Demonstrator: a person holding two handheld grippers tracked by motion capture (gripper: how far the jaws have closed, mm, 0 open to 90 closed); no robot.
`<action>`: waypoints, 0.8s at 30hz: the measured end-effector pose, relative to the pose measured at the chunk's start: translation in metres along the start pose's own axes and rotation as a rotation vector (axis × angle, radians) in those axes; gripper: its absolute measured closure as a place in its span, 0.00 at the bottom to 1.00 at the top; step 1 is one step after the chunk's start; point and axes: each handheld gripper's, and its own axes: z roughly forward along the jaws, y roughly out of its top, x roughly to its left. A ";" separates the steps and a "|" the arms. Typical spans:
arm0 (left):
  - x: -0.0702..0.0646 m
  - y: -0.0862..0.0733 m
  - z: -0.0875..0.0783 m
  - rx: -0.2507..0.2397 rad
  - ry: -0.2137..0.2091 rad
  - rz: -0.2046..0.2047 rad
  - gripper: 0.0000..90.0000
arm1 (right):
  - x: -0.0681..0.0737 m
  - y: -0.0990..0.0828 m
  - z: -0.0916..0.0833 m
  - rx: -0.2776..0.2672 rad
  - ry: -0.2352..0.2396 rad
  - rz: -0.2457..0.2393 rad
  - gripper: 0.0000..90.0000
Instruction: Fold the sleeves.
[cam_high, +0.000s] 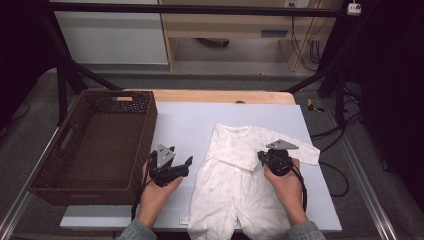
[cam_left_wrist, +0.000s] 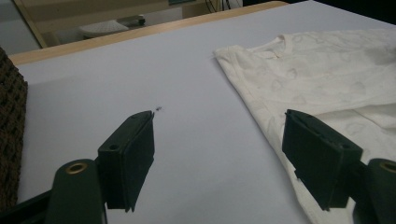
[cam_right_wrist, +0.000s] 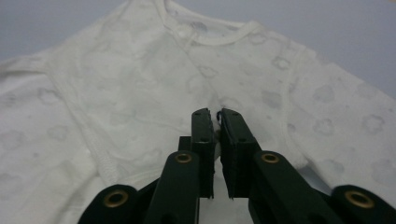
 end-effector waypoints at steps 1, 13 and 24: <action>0.000 0.000 0.000 0.000 0.000 0.001 0.28 | 0.000 -0.001 0.002 0.013 -0.012 -0.002 0.89; 0.004 0.000 -0.002 -0.014 0.008 -0.013 0.27 | -0.041 -0.012 -0.017 -0.043 -0.061 0.097 0.56; 0.002 0.000 -0.002 -0.025 0.003 -0.015 0.27 | -0.105 -0.036 -0.050 -0.053 -0.241 0.218 0.47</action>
